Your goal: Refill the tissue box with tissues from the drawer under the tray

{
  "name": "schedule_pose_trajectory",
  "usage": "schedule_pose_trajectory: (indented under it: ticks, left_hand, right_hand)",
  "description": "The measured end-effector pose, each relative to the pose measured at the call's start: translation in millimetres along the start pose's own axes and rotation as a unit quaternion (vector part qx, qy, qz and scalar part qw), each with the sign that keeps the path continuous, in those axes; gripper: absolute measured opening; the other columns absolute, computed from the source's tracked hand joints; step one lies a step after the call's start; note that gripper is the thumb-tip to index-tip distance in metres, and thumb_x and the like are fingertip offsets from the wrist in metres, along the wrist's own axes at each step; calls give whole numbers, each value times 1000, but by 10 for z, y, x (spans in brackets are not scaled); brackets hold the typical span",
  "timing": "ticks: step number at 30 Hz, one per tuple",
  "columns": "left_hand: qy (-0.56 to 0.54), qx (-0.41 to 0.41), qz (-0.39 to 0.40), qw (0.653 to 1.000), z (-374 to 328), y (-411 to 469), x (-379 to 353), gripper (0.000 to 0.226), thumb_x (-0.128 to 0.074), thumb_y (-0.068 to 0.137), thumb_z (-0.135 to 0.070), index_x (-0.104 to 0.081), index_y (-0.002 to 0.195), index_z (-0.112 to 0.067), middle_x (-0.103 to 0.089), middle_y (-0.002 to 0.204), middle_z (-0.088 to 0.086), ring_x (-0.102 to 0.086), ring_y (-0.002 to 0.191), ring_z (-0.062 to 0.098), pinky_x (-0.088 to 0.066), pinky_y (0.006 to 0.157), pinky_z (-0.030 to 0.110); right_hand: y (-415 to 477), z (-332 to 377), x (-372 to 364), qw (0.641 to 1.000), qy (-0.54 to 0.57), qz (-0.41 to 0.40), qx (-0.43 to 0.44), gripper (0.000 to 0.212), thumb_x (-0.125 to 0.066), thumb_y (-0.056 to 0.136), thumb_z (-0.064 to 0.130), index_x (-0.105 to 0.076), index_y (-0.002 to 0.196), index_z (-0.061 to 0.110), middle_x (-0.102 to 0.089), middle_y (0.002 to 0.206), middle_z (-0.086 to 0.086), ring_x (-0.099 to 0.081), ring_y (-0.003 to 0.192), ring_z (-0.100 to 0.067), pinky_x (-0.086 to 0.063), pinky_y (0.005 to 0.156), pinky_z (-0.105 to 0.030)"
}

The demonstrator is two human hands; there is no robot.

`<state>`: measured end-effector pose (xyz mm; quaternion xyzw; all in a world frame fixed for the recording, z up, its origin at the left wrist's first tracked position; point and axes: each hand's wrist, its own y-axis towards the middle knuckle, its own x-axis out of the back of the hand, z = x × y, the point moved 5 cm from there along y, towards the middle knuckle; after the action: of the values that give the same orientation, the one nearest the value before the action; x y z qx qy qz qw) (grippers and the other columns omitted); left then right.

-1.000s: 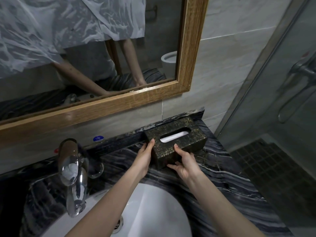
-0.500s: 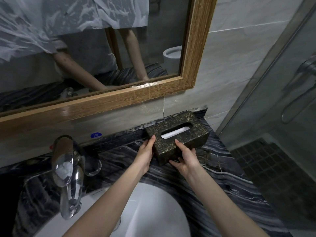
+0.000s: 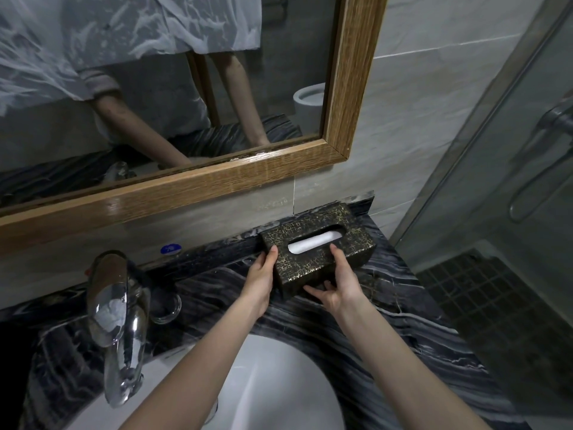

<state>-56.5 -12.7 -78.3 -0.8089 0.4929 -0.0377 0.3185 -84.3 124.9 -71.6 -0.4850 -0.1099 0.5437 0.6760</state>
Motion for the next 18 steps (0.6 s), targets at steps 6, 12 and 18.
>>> schedule_pose_trajectory:
  ticks: [6,12,18]
  left_hand:
    - [41,6,8,999,-74,53,77,49,-53,94,-33,-47,136,-9,-57,136,11,-54,122,20,-37,109,31]
    - [86,9,-25,996,-92,-42,132,36,-51,94,-39,-59,112,-9,-62,124,9,-55,118,20,-37,102,26]
    - [196,-25,-29,980,-197,-222,244,48,-51,94,-42,-49,127,-7,-56,116,4,-54,108,20,-44,101,34]
  right_hand:
    - [-107,14,-8,998,7,57,2,53,-61,88,34,-44,135,18,-45,142,-11,-35,138,-28,-38,103,-62]
    - [-213,54,120,995,-67,78,2,21,-59,90,23,-57,109,14,-63,106,-6,-58,98,-18,-39,102,-51]
    - [-466,105,204,989,-123,80,34,37,-59,91,16,-52,126,8,-56,127,-10,-43,131,-25,-41,102,-46]
